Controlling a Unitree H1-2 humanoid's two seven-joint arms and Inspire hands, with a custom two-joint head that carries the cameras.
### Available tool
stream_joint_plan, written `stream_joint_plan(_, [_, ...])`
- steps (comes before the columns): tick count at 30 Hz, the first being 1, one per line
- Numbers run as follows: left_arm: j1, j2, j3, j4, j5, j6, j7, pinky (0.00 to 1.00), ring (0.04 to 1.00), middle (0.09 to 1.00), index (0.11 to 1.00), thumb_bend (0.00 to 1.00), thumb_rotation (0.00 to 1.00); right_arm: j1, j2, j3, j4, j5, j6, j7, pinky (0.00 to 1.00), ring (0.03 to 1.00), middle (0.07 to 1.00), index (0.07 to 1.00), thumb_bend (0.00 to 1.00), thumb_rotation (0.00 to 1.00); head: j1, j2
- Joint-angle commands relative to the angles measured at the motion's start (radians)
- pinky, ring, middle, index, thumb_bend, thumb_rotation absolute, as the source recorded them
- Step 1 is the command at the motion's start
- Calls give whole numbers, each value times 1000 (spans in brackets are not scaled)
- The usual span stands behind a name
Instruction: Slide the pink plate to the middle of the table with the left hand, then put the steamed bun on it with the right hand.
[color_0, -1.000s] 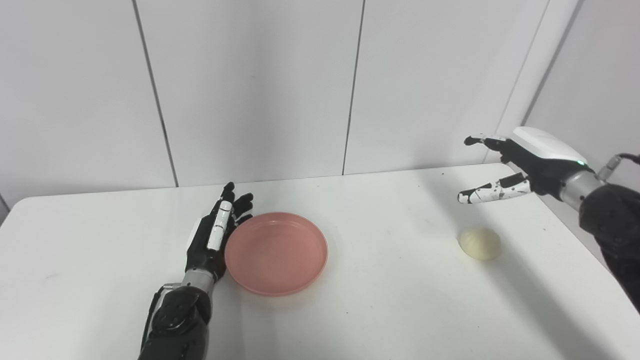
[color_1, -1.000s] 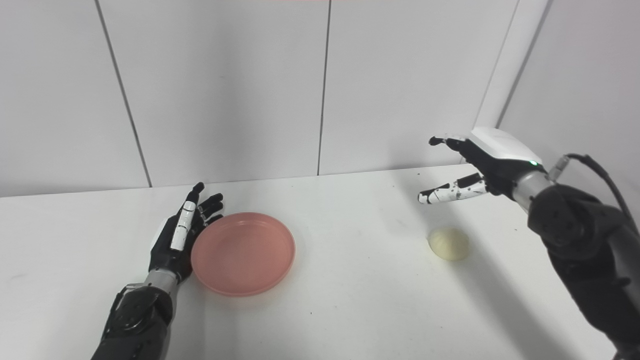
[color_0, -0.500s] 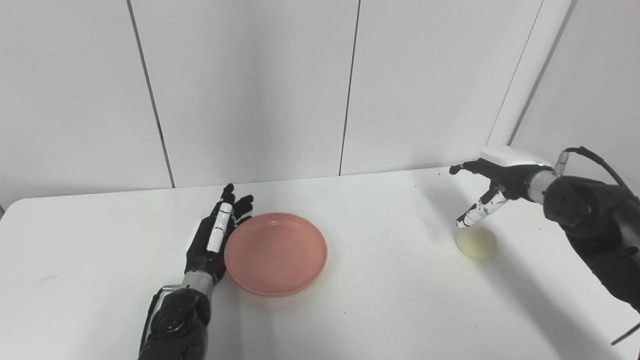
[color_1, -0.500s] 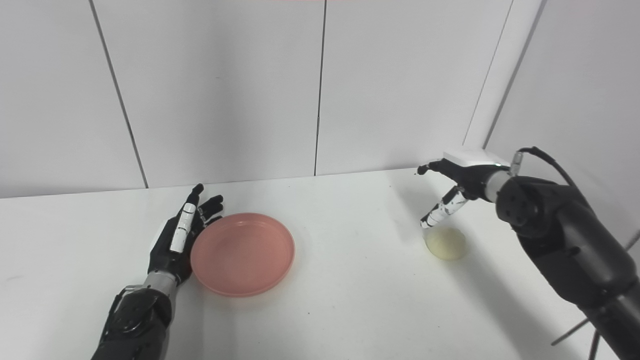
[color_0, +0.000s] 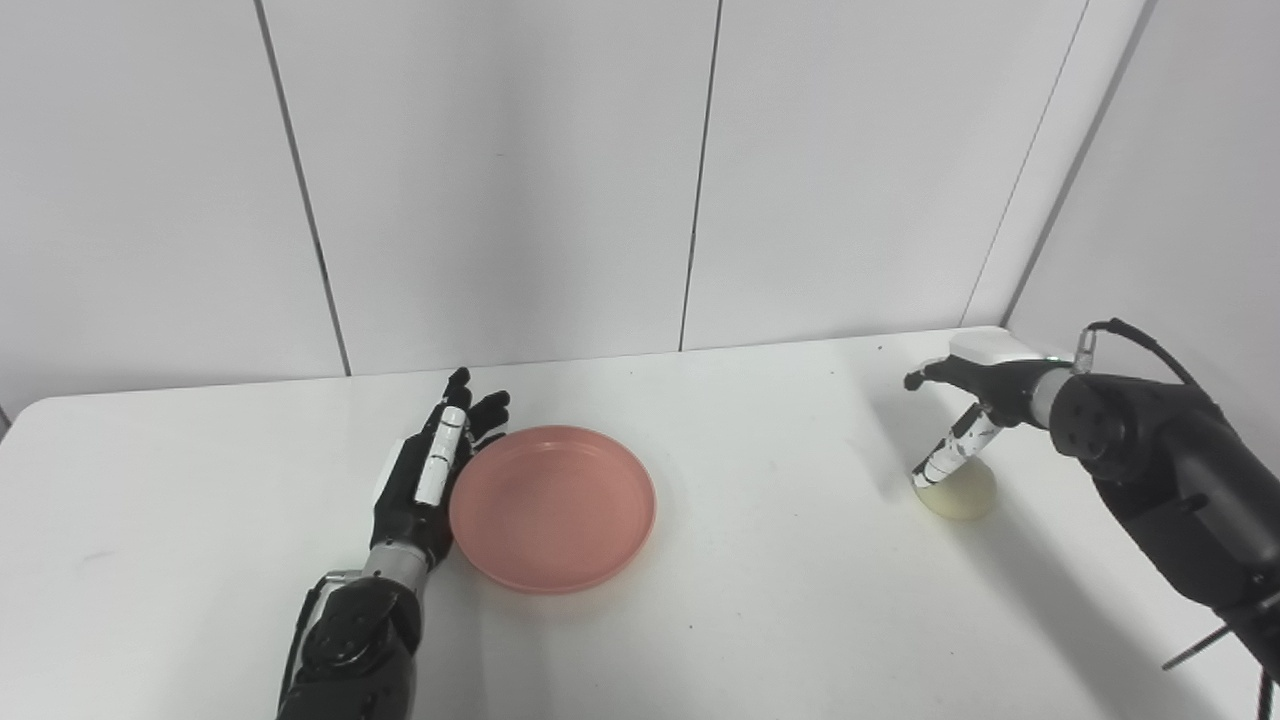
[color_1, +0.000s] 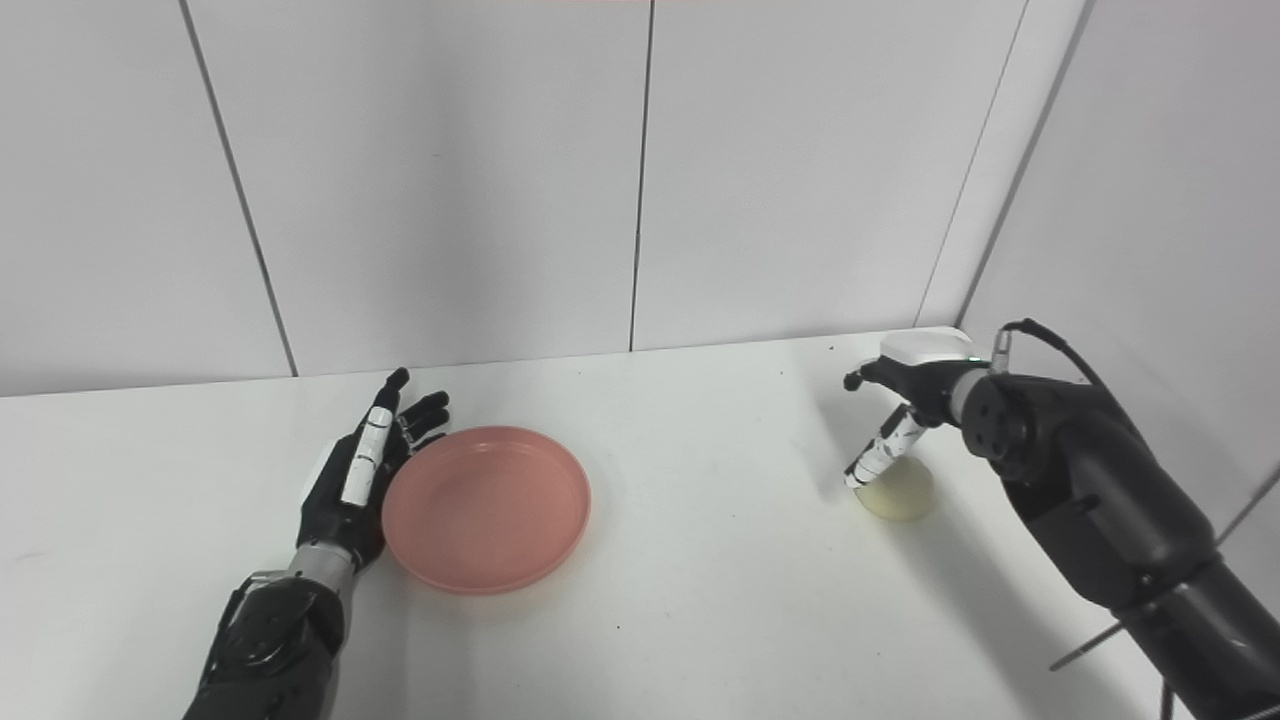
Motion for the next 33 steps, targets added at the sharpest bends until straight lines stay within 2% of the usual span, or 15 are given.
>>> stream_joint_plan(1, [15,0,-1,17,5,46,4,835,866,832,966,674,848,-57,-20,-1,24,-10,-39,-42,811,937,944,863,1000,365,1,0])
stream_joint_plan(6, [19,1,-3,9,7,52,4,837,868,834,968,667,854,-60,-24,27,115,-29,-106,-109,735,877,913,847,1000,446,-4,-4])
stream_joint_plan(10, [18,3,-3,13,4,51,-1,838,868,827,972,673,864,-65,-28,50,152,-52,-121,-121,741,884,908,844,1000,493,-6,-2])
stream_joint_plan(16, [16,2,-1,13,1,62,-2,845,872,833,976,676,866,-66,-29,50,203,-40,-145,-148,745,896,914,838,1000,514,-3,-1])
stream_joint_plan(24, [15,4,-3,21,3,56,-4,837,870,833,976,686,860,-54,-17,41,220,-7,-146,-170,776,895,909,841,1000,529,0,4])
stream_joint_plan(30, [19,3,-6,5,5,70,-3,834,867,835,971,672,862,-43,-7,43,215,-2,-150,-202,858,909,892,839,1000,550,3,8])
stream_joint_plan(33, [16,4,-6,12,5,67,-4,828,863,833,969,678,860,-40,-1,42,209,12,-141,-197,841,897,879,840,1000,544,4,8])
